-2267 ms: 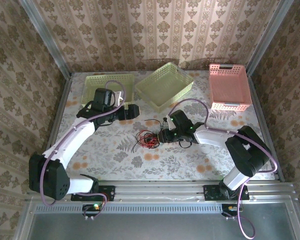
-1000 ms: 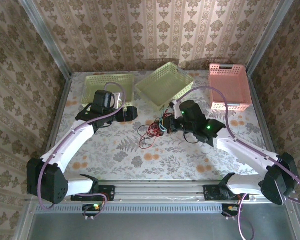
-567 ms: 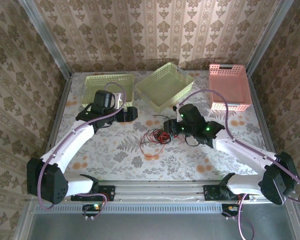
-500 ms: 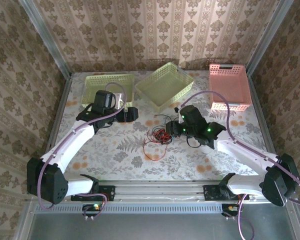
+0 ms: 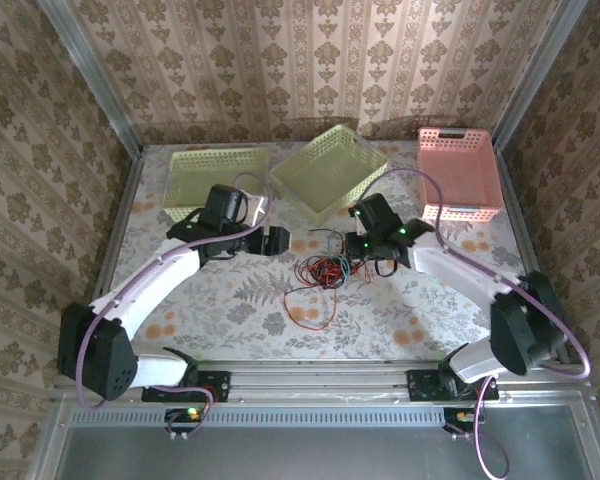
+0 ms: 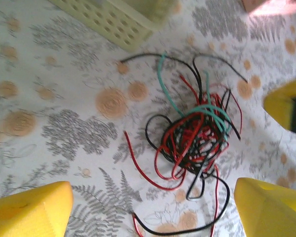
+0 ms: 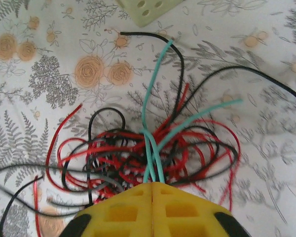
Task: Untangle the cables
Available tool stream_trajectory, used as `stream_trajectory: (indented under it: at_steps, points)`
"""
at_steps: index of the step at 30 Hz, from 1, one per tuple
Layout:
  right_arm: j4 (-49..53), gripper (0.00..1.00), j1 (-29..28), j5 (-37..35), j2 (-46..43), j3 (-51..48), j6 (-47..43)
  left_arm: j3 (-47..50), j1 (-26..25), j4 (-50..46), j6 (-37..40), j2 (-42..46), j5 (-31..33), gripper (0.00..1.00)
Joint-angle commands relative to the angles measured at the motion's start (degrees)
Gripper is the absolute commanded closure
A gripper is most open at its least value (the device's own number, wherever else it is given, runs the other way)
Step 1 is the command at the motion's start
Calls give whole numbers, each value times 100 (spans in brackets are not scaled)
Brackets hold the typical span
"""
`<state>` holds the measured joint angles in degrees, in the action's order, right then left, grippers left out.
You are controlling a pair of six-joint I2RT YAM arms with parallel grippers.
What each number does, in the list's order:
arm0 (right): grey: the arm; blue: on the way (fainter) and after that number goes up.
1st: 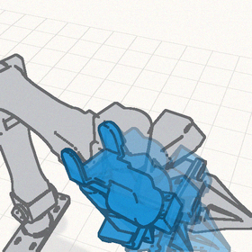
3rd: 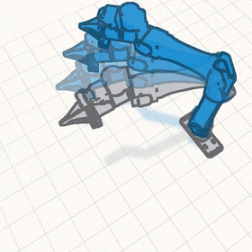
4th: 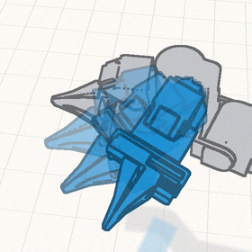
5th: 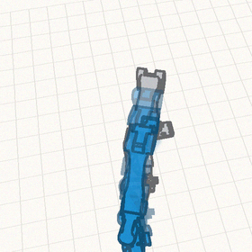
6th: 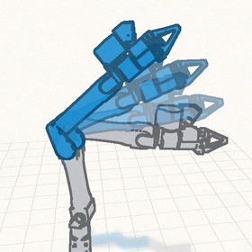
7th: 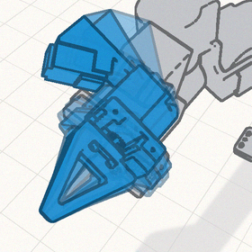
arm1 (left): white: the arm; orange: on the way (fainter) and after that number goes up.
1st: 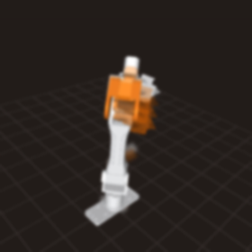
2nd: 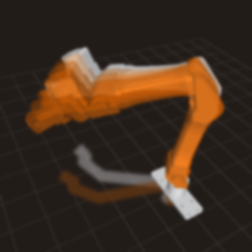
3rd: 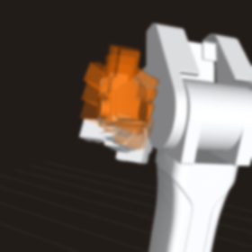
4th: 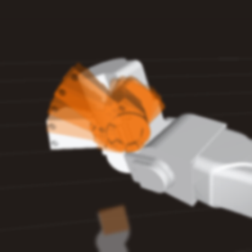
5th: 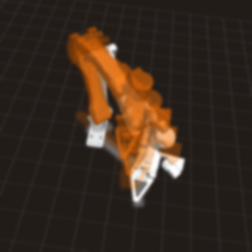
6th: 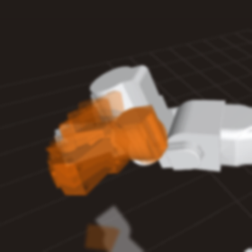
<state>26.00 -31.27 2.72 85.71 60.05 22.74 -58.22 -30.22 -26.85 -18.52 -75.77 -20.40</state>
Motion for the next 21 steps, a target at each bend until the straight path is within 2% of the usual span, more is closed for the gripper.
stream_trajectory:
  at_steps: [1,4,8,13,19,21]
  points:
    - [273,76,-11,224,374,279,-577,-234,-229,-359,365,-147,-105,14]
    - [122,71,-11,350,517,198,-702,-290,-435,-429,376,-320,-155,14]
    - [-72,74,-11,432,721,12,-703,-423,-667,-610,396,-672,-201,14]
    - [-543,81,-19,414,749,-343,-501,-581,-895,-862,448,-1081,319,17]
    - [-656,93,-103,401,653,-463,-429,-716,-912,-997,501,-1352,369,28]
    - [-660,96,-142,397,534,-480,-419,-717,-915,-1006,515,-1353,430,28]
